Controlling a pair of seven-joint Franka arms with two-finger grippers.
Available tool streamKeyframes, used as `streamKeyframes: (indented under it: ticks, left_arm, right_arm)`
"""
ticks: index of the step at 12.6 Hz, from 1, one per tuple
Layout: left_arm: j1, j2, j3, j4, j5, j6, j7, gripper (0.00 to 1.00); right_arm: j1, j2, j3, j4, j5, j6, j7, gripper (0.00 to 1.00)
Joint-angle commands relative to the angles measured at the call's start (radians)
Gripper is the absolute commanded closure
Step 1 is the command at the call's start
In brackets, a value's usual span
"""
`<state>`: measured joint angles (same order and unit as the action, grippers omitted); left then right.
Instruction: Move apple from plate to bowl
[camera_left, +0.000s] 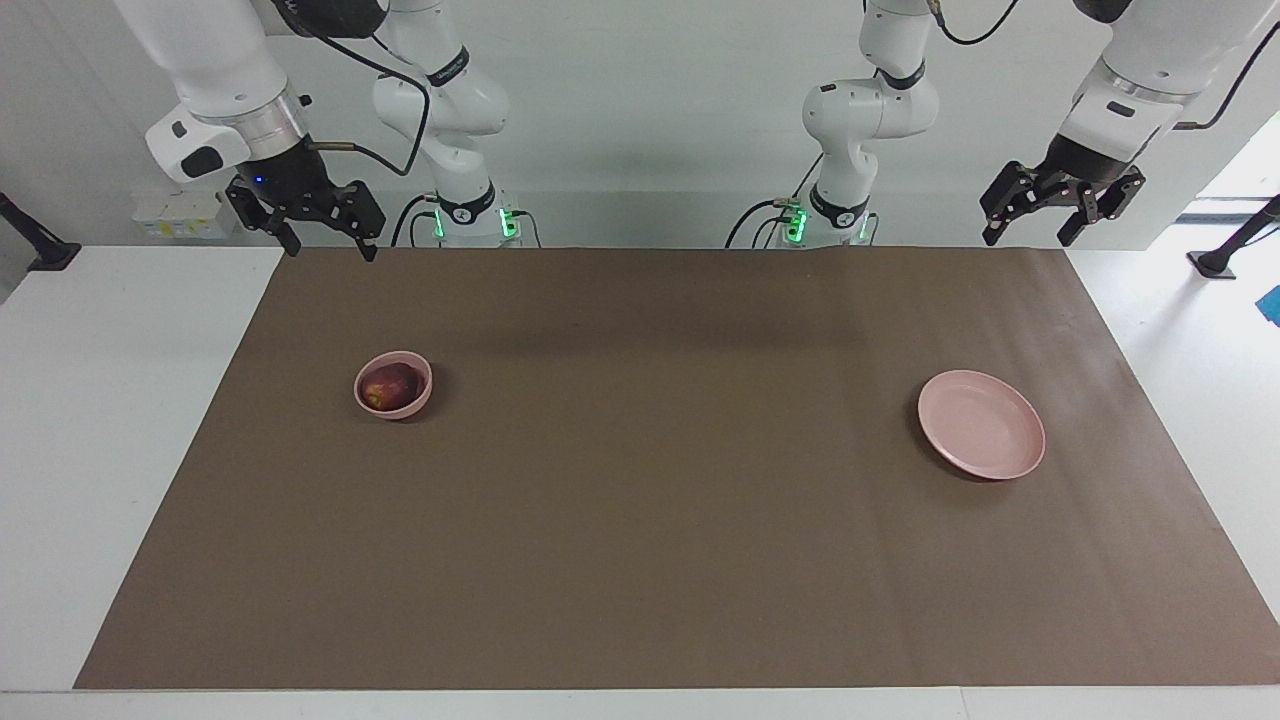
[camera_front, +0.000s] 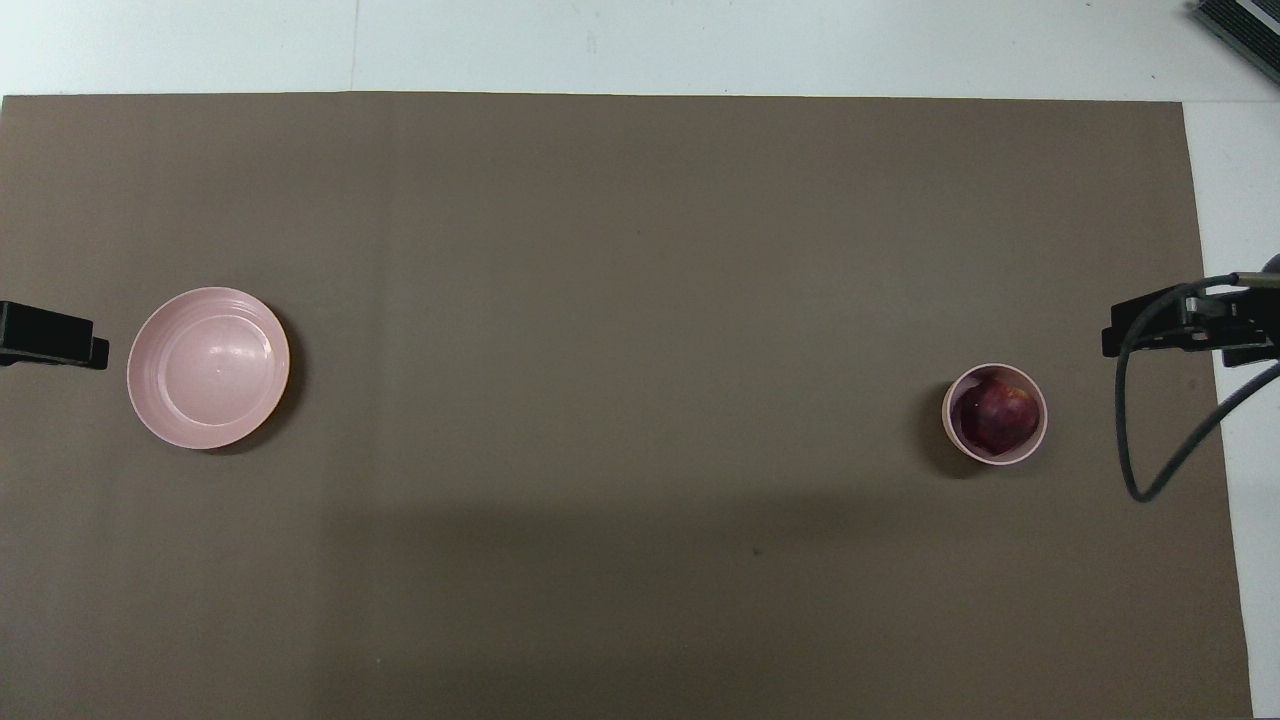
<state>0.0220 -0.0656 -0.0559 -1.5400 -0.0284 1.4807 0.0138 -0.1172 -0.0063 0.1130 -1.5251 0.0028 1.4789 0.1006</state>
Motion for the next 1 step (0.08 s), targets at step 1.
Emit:
streamKeyframes:
  ticks: [1]
  left_arm:
    - [0.001, -0.005, 0.005, -0.003, -0.015, -0.010, 0.003, 0.00]
  right_arm:
    - [-0.004, -0.003, 0.004, -0.006, -0.011, 0.014, -0.032, 0.00]
